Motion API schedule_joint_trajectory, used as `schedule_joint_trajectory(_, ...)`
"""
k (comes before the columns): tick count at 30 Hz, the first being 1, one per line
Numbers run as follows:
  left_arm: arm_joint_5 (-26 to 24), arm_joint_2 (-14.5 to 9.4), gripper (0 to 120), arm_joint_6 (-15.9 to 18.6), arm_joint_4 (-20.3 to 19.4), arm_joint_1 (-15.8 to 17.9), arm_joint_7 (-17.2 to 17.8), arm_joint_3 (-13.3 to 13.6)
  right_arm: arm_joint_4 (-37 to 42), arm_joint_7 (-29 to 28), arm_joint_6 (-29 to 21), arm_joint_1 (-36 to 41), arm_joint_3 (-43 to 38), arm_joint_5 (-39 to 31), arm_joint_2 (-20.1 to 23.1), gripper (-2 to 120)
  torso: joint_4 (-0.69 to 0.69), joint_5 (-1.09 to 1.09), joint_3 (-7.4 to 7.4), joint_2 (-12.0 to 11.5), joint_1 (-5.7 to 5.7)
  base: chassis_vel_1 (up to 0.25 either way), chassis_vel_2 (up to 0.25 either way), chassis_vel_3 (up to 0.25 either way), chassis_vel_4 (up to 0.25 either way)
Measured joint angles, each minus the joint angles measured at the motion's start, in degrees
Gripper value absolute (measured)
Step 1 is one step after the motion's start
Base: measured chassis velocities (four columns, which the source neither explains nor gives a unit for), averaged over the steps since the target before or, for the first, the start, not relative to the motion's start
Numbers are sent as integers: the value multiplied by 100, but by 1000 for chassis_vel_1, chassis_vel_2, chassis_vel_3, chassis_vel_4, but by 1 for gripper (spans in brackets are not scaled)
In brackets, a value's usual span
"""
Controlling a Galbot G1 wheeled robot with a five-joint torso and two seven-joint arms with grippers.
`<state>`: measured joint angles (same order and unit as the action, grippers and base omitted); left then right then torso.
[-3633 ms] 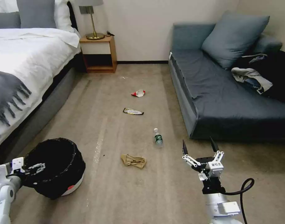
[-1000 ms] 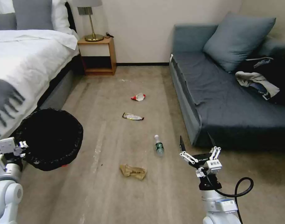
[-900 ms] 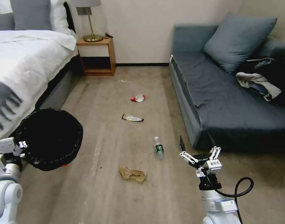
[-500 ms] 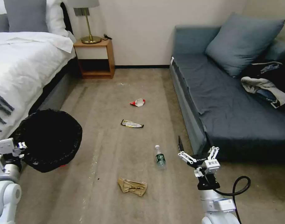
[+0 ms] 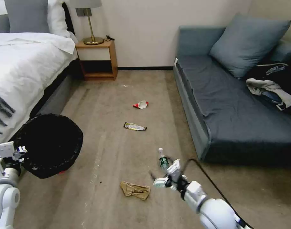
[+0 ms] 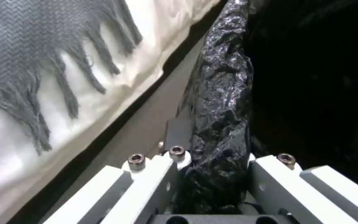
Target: Pick up the trash bin, then pick up the garbage on the floor and place it into the trash bin.
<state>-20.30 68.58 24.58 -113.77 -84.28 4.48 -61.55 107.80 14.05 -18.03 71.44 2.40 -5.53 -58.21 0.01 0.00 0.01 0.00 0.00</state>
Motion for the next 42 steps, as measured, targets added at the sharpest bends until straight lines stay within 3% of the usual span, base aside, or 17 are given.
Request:
schedule_joint_trajectory(10,249,194,5,151,-171,88,-10,222,-1614,342,229,-762,887,806,-658,100,-1,0,0,0,0,0,0,0,0)
schedule_joint_trajectory(18,328,267,5,162,-204,100,-18,248,-2495,318,362,-973,910,1351,-1056,100,-1,-1,0,0,0,0,0,0,0)
schedule_joint_trajectory(25,317,222,5,162,-182,112,-21,211,-2878,412,386,-1027,809,1517,-1304,81,-1,0,0,0,0,0,0,0,0)
schedule_joint_trajectory(32,304,210,5,147,-76,135,-27,233,-3301,564,477,-1013,698,2047,-1616,50,-1,-1,0,0,0,0,0,0,0)
schedule_joint_trajectory(42,273,171,5,125,-14,161,-32,244,-3509,421,616,-997,569,2112,-1737,17,-1,0,0,0,0,0,0,0,0)
